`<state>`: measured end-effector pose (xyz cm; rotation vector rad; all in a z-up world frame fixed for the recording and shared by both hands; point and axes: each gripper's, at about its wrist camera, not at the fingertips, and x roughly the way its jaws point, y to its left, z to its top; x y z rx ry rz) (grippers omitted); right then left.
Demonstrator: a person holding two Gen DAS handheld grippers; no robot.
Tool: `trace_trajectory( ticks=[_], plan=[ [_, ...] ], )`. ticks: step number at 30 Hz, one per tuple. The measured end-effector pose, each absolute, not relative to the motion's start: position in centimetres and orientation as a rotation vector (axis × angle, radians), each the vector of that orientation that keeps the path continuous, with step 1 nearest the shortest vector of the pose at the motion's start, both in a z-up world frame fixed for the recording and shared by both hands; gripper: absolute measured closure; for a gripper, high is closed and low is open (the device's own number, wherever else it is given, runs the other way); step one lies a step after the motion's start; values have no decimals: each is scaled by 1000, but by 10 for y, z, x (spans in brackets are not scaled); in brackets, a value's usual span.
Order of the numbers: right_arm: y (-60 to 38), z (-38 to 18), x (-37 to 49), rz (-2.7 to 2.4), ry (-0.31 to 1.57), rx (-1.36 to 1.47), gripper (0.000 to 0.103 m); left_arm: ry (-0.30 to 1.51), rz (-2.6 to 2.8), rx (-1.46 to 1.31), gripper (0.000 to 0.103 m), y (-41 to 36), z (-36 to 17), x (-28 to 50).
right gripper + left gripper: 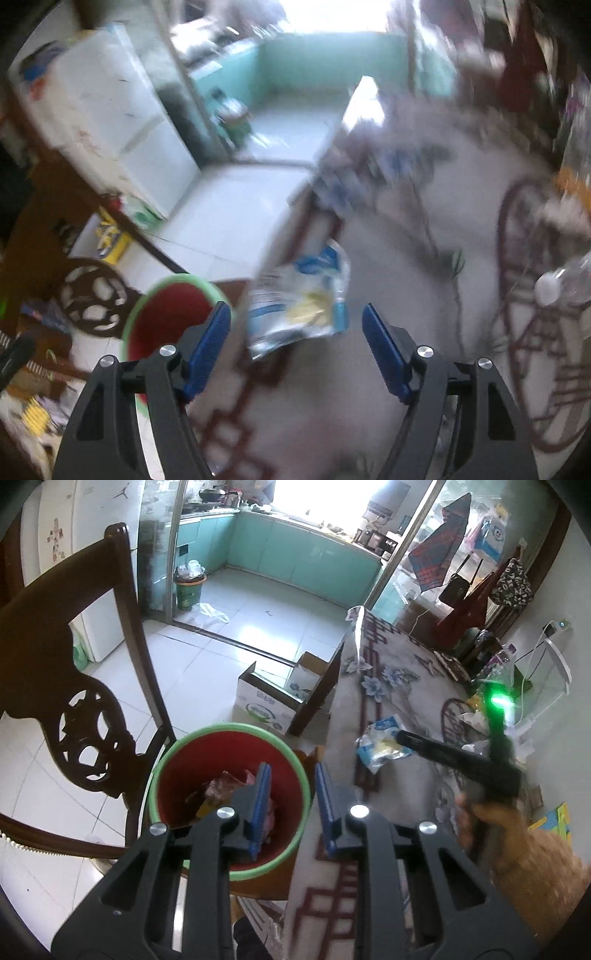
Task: Collect trash
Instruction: 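Carry the wrapper and milk pouch over the red bucket and open both tools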
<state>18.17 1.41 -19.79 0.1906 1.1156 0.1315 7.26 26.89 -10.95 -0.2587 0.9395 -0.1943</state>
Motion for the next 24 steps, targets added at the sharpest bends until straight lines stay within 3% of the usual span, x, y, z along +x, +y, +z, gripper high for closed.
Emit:
trace_trajectory(
  ticks=[3,6,7,15,22,24],
  plan=[
    [10,-220,197,95,1156,188,35,952,-188,-262,79,277,-113,69],
    [15,-223,201,94,1163,143,87,968,-178,-267,78,286,-117,69],
    [18,-222,203,146,1192,183,99,970,-173,-271,78,289,-118,69],
    [78,-167,169,384,1097,177,100,943,-131,-273,78,301,-113,74],
    [142,-164,158,481,1097,40,99,928,-117,-266,78,305,-108,76],
    [145,-168,157,489,1112,36,94,917,-114,-253,75,304,-104,74]
  ],
)
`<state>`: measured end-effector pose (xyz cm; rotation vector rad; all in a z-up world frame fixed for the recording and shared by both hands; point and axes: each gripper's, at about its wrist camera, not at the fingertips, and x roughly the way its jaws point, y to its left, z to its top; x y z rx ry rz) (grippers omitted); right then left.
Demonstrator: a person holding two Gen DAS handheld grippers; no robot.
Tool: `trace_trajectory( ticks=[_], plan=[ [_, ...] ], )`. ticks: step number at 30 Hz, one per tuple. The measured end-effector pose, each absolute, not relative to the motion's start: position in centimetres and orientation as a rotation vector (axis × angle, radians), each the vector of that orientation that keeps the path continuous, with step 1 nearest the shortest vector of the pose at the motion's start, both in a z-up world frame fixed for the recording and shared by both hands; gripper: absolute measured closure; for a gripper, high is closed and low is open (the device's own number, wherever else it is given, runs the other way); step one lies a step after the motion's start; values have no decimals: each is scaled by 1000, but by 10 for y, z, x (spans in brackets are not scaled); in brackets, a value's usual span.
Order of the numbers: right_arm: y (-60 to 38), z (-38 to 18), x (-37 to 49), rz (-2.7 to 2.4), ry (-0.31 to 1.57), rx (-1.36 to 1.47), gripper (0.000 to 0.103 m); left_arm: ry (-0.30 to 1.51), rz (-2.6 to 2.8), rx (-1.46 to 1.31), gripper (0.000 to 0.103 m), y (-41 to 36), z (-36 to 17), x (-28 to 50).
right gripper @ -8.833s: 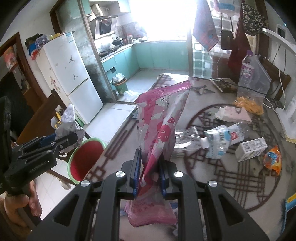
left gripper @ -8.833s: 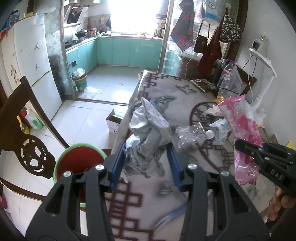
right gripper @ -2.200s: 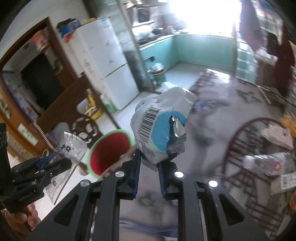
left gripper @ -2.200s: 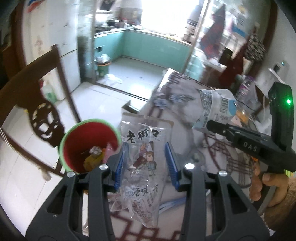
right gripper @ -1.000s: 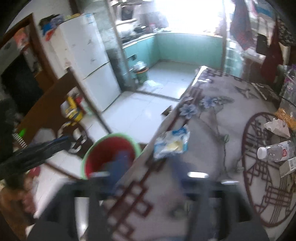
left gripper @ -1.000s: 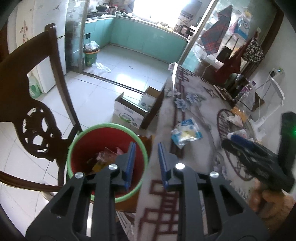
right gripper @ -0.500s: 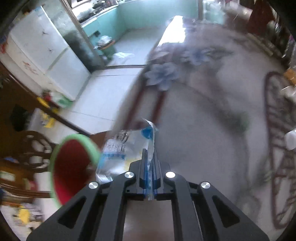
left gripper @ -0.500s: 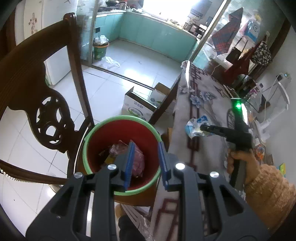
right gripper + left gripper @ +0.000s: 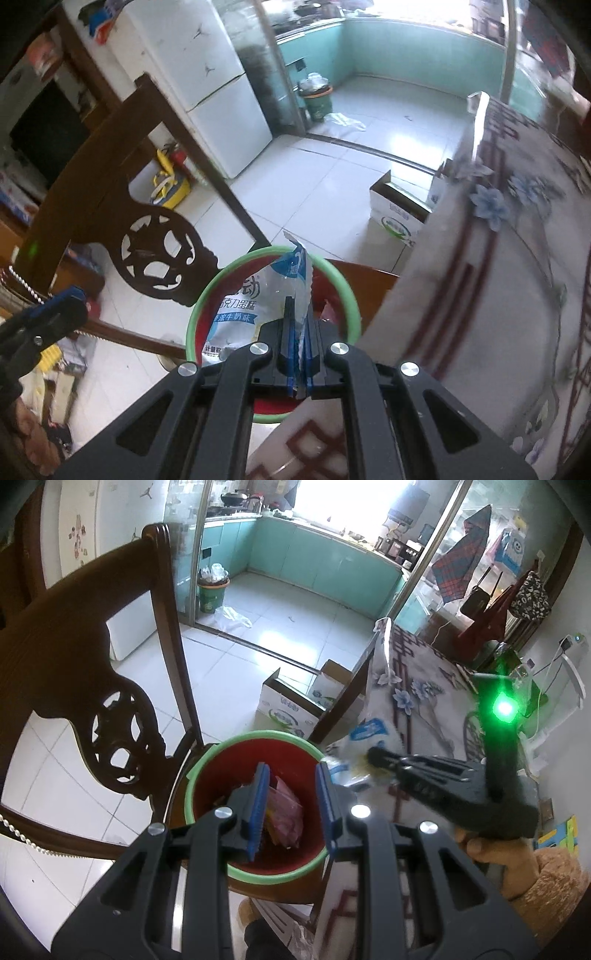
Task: Collect trash
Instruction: 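Carry the wrapper and milk pouch over the red bucket and open both tools, then move both open tools back over the trash on the table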
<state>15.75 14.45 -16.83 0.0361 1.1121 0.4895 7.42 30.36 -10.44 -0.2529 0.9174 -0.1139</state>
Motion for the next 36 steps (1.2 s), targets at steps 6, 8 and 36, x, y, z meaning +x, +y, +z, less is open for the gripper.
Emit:
trace_trajectory(
  ticks=[6,8,36],
  plan=[
    [133,-159,147,464,1076,97,48,874,-92,-190,53,294,-93,70],
    [117,-149,141,454,1060,146,48,861,-85,-173,50,287,-88,70],
    [-337,-161,47,-330,961,704,31,938,-440,16,30,10,-97,43]
  ],
)
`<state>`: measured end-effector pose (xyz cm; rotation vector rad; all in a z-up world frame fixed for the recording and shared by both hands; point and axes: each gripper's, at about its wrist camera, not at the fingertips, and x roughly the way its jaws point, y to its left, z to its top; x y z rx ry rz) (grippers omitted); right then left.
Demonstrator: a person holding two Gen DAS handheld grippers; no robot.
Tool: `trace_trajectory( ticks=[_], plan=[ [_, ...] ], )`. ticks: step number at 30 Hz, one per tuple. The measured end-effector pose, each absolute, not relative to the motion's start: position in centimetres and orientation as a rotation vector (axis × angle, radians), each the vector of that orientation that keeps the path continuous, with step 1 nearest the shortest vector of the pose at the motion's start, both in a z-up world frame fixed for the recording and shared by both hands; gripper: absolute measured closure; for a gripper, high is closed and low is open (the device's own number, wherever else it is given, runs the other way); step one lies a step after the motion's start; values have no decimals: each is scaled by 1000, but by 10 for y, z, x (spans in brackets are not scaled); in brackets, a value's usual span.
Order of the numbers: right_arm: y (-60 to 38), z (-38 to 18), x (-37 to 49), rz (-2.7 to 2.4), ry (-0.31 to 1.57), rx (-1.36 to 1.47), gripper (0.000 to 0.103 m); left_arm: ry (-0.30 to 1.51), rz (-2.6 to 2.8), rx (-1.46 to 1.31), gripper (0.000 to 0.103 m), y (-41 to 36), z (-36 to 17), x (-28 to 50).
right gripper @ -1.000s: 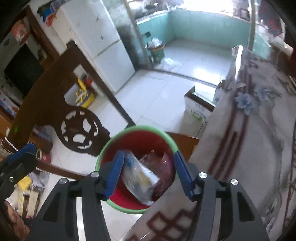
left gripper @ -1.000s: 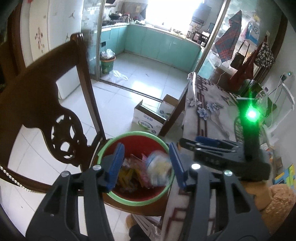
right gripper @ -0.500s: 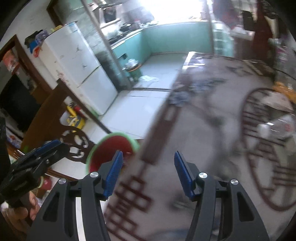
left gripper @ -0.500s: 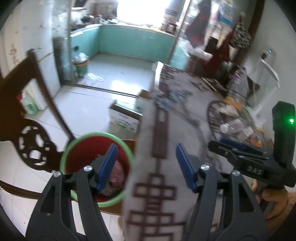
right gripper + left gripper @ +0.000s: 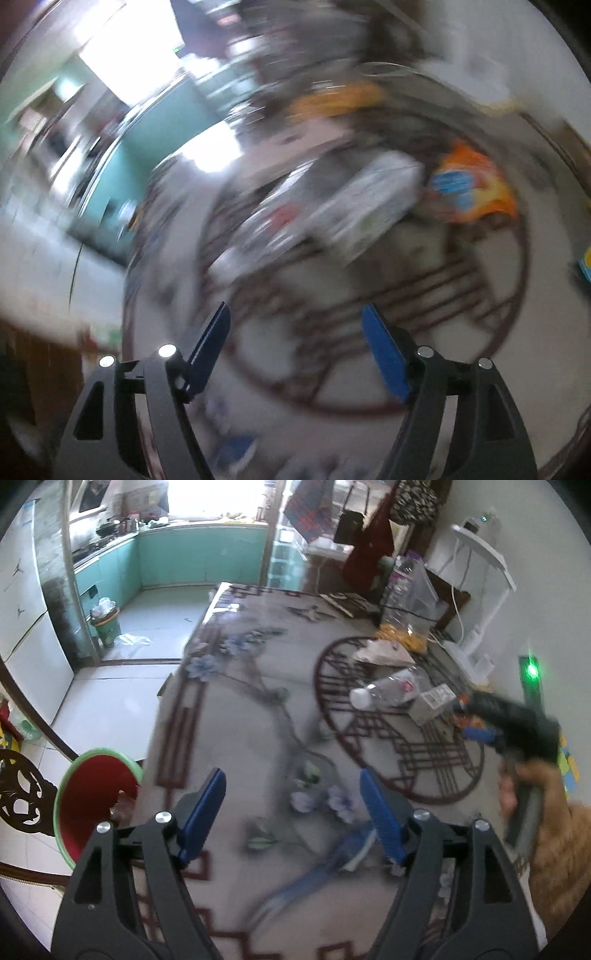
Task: Collect trash
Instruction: 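Move both open tools back over the trash on the table, then grasp the clear plastic bottle with the left tool while the right grasps the milk carton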
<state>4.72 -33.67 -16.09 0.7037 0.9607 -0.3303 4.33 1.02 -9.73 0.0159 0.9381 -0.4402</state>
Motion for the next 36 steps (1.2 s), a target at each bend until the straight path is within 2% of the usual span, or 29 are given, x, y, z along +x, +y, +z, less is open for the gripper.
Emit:
trace_trajectory(
  ticks=[8,13,16,18,20,22,29,36],
  plan=[
    [-414,-195,99,-465,977,894,25,974,-426,56,29,-38,-105,35],
    [-429,-219,107,-452,1030,901,25,974,-428,95,25,-66,-106,47],
    [-427,-225,108,-388,1046,884,29,977,-448,135,24,-85,-111,61],
    [-427,-221,108,-314,1040,868,40,983,-476,181,23,-108,-116,77],
    [-423,-213,110,-251,1037,813,58,984,-504,226,23,-128,-121,91],
    [-417,-202,107,-182,1038,747,64,985,-547,268,23,-152,-127,108],
    [-415,-186,56,-122,992,684,65,985,-682,376,23,-231,-154,164],
    [-422,-185,30,-177,947,687,65,1074,-703,370,23,-283,-201,212]
  ],
)
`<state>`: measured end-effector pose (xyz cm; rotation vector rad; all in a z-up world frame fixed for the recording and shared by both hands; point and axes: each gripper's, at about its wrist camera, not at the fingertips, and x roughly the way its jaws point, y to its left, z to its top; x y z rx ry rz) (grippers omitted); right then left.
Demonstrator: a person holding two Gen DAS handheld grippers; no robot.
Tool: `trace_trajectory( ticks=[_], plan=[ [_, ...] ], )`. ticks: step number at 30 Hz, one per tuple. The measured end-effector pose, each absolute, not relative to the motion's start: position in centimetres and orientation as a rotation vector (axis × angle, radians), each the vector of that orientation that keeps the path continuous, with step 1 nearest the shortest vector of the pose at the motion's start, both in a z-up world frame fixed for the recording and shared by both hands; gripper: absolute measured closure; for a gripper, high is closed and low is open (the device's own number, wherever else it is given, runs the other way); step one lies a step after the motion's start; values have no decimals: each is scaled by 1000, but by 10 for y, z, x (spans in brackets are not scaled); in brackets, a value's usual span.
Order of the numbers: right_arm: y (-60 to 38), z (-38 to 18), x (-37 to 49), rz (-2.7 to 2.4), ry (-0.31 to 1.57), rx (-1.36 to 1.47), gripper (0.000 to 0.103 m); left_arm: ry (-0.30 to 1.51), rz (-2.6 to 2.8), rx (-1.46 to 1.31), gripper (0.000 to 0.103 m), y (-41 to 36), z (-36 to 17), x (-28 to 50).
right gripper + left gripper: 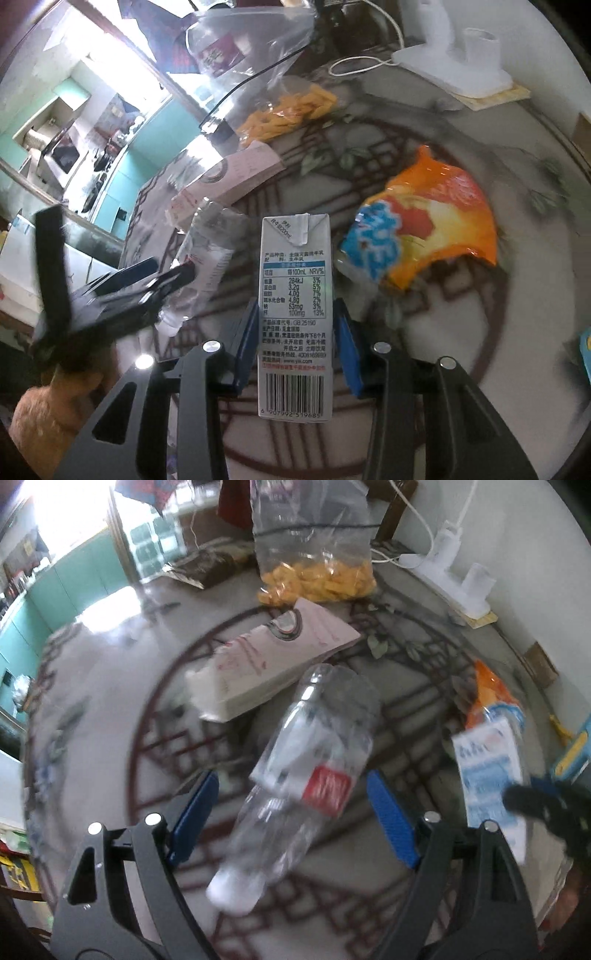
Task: Collect trash
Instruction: 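Grasp the clear plastic bottle with the left tool while the right grasps the milk carton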
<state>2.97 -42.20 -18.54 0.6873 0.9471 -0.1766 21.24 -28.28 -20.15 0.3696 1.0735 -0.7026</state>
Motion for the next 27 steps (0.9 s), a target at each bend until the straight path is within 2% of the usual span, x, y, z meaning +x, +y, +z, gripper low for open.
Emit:
trace_trajectory(
  ticks=[1,2,6,16,27],
  plan=[
    [-424,-187,31,-177,949,692,65,1084,-705,367,24,-286,-205,215],
    [-425,-187,32,-175,950,698,65,1122,-721,354,37,-290,-213,219],
    [-420,-180,37,-160,937,693,65,1124,-729,314,50,-284,-211,216],
    [-371,-134,40,-70,849,563,65,1009,-677,136,51,-210,-137,162],
    [-314,-67,17,26,715,450,65,850,-512,103,50,-129,-66,88]
  ],
)
